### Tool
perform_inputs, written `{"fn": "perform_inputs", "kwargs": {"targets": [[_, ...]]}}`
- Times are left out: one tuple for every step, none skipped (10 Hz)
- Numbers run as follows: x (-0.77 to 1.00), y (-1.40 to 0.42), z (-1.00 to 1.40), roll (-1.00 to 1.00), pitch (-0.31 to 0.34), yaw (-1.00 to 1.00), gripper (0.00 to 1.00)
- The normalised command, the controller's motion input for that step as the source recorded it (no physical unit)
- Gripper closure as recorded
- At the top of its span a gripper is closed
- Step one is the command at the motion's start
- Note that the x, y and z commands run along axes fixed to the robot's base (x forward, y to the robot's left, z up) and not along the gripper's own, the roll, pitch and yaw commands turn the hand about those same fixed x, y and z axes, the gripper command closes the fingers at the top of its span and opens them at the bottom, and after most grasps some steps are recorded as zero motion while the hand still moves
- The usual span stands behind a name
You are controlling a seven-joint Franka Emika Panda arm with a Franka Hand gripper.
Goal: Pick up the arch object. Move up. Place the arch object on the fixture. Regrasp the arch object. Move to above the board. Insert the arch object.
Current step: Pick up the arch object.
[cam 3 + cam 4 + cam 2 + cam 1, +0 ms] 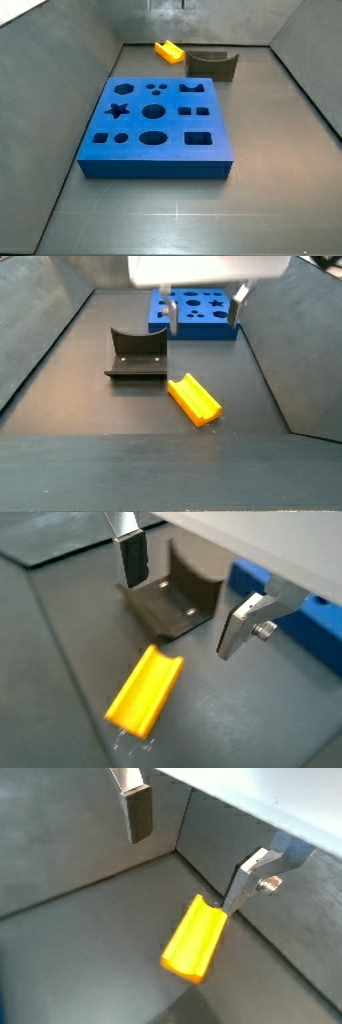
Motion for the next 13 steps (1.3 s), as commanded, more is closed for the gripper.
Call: {"fn": "perform_inputs", "kwargs": {"targets": [[0.11,0.38,-0.43,0.0,-0.083,0.43,0.0],[0.12,0.36,-0.42,0.0,-0.071,0.34,0.0],[0.12,0.31,-0.44,0.0,-0.081,0.28,0.0],[0.21,0.26,-0.47,0.0,-0.067,0.22,0.0],[0.21,0.2,-0.52,0.06,-0.059,0.18,0.0],[0.09,0.12,-0.57,0.09,-0.09,0.15,0.0],[0.03,0.05,-0.61,0.12,-0.076,0.13,0.0],[0.0,0.0,-0.66,0.17,-0.104,0.09,0.0],[0.0,0.0,-0.68,0.2,-0.094,0.11,0.0],[-0.02,0.02,-0.69,0.17,-0.106,0.18,0.0],[0.0,0.13,-0.67,0.13,-0.149,0.28,0.0],[0.0,0.14,-0.7,0.11,-0.187,0.29,0.0],[0.0,0.15,-0.71,0.09,-0.2,0.28,0.0]]}}
